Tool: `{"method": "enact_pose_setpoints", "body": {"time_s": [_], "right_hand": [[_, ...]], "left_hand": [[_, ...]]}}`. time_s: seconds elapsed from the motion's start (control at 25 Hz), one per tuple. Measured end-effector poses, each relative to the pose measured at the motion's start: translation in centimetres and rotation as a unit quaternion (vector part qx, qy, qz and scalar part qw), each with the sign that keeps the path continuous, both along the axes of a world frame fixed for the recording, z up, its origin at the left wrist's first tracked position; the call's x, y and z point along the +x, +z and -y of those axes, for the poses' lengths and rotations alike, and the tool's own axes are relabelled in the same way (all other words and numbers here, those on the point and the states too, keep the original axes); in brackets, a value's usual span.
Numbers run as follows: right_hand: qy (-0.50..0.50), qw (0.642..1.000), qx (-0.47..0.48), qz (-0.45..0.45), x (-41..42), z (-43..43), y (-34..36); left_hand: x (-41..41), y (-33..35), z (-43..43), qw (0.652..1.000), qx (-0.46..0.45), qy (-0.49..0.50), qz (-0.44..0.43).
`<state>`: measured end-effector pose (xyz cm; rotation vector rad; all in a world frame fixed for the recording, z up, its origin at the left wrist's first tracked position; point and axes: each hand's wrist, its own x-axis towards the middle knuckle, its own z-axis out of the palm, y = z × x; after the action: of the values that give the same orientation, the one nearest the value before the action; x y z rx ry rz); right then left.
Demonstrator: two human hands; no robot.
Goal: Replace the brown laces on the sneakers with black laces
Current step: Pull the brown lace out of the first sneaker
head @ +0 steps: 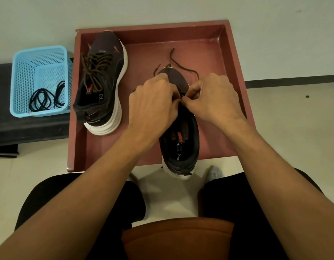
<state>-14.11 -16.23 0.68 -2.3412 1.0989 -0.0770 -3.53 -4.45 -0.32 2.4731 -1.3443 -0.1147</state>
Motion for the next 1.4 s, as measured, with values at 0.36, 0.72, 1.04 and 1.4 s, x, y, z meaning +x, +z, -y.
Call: {"method": "enact_pose_setpoints", "body": {"time_s": [0.36,0.72,1.04,1.4], "right_hand": [[0.012,1.0,0.011,0.017,0.3,-0.3,-0.2],[-0.076,0.997,-0.021,0.006,-0.8,2.5,-0.5],[-0.009,1.0,-0.018,0.01,0.1,0.2,-0.3],[0.011,1.0,-0.015,0.011,0.2,-0.2,-0.3]], "left_hand": [[4.2,1.1,-2.6,0.979,-0.044,-0.076,-0.186],[5.2,2.2,-4.6,0.918,-0.026,-0.123,-0.376],[1.4,-0.1,-1.0,0.996,-0.017,-0.048,-0.077],[0.6,-0.9,-0.2,0.999,-0.014,0.033,0.01]]}}
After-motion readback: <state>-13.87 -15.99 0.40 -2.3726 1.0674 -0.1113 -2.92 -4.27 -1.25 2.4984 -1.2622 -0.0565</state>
